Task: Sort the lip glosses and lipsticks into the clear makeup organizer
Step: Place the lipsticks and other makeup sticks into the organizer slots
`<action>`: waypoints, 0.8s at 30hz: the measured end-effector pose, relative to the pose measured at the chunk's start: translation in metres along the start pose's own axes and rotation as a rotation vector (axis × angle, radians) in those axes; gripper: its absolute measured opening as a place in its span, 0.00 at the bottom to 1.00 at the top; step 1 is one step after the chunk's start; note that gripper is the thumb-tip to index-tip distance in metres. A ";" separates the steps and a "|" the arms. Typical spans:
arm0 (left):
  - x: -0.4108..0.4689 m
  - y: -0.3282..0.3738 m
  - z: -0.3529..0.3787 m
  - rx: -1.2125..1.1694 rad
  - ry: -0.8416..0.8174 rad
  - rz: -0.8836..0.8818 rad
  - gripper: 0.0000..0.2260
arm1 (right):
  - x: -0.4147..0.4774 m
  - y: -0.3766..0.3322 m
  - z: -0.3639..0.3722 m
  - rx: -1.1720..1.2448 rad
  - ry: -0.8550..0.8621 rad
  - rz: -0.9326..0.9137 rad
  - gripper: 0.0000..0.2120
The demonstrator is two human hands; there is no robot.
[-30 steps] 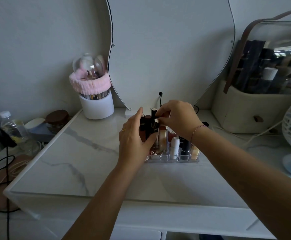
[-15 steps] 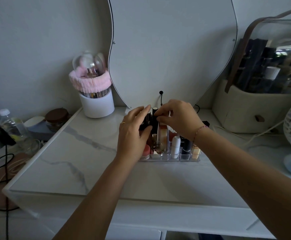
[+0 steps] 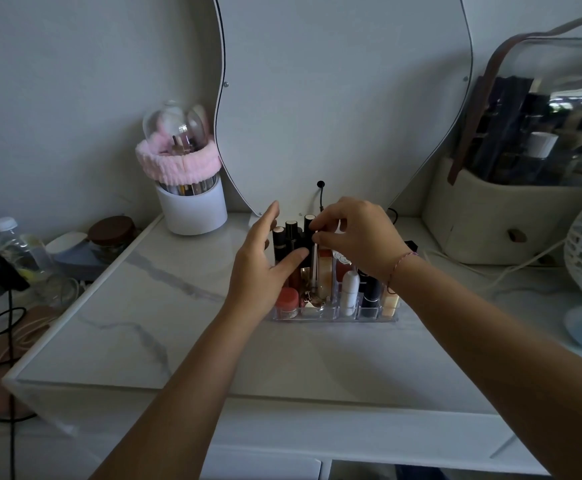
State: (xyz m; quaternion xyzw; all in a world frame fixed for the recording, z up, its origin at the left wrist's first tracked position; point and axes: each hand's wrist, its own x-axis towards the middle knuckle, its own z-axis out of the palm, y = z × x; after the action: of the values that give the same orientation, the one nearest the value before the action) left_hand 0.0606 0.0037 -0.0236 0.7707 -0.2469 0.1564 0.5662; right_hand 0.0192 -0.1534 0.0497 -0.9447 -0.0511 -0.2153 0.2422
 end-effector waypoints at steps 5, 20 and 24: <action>-0.003 0.000 -0.002 -0.009 -0.021 -0.011 0.34 | -0.001 0.001 -0.001 0.014 0.016 -0.014 0.07; -0.036 -0.002 -0.020 0.113 0.087 0.050 0.28 | -0.015 0.031 -0.037 0.151 0.221 0.026 0.10; -0.055 0.005 -0.029 0.235 0.184 0.188 0.14 | -0.016 0.089 -0.052 0.051 0.255 0.193 0.09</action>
State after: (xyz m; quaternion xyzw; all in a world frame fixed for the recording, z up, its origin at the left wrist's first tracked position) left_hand 0.0137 0.0411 -0.0395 0.7874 -0.2449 0.3064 0.4755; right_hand 0.0023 -0.2559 0.0449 -0.9037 0.0655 -0.3081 0.2900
